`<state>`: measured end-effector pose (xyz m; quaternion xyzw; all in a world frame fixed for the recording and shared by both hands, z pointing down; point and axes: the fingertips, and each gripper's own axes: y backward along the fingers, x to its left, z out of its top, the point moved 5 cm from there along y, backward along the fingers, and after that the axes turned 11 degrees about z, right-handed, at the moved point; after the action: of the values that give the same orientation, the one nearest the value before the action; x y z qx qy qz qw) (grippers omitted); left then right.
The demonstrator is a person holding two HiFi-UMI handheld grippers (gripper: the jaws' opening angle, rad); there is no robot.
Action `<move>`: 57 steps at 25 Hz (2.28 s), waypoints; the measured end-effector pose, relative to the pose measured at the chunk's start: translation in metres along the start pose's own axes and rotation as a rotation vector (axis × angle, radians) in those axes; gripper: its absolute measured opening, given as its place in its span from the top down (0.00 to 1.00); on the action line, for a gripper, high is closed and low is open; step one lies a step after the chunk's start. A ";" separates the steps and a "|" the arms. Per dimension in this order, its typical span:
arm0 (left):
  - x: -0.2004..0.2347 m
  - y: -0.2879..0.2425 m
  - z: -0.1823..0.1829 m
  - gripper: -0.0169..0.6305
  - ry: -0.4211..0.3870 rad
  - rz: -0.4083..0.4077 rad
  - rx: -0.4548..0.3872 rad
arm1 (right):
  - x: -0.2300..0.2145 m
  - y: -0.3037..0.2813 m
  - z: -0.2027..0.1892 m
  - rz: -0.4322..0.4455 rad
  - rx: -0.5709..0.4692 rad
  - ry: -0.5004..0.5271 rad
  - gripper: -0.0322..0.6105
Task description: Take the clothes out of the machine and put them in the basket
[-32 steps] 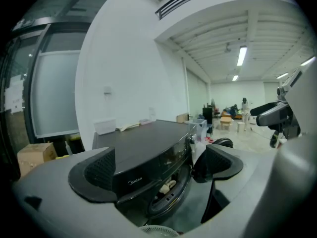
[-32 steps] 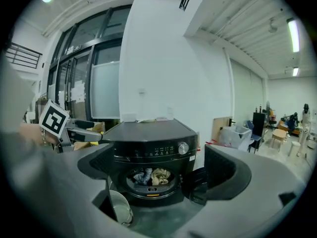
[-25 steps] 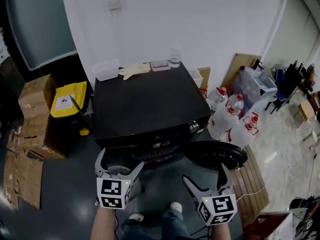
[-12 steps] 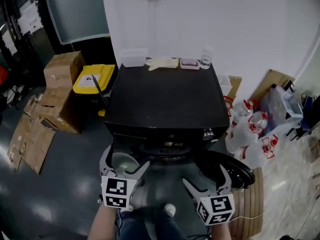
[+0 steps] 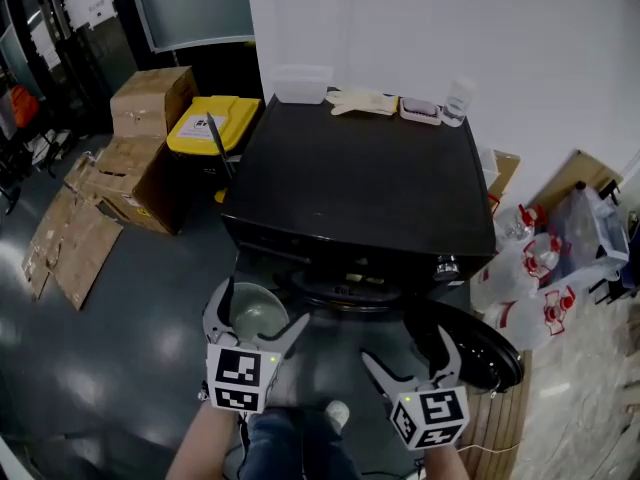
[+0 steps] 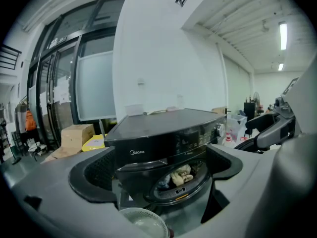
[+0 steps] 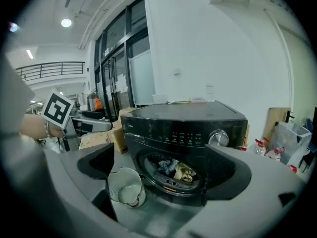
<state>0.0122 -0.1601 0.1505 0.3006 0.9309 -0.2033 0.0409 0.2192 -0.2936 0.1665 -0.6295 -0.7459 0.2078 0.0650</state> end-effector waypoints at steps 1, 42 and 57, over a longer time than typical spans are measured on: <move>0.001 -0.003 -0.005 0.10 0.007 0.003 0.002 | 0.000 -0.005 -0.005 0.007 0.008 0.003 0.07; 0.007 -0.154 -0.270 0.10 -0.017 -0.139 0.104 | -0.038 -0.231 -0.231 -0.127 0.083 0.031 0.07; 0.001 -0.194 -0.334 0.10 -0.012 -0.092 0.102 | -0.116 -0.314 -0.301 -0.177 0.231 0.119 0.07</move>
<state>-0.0852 -0.1673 0.5244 0.2581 0.9319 -0.2539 0.0215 0.0633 -0.3753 0.5809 -0.5608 -0.7645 0.2480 0.1989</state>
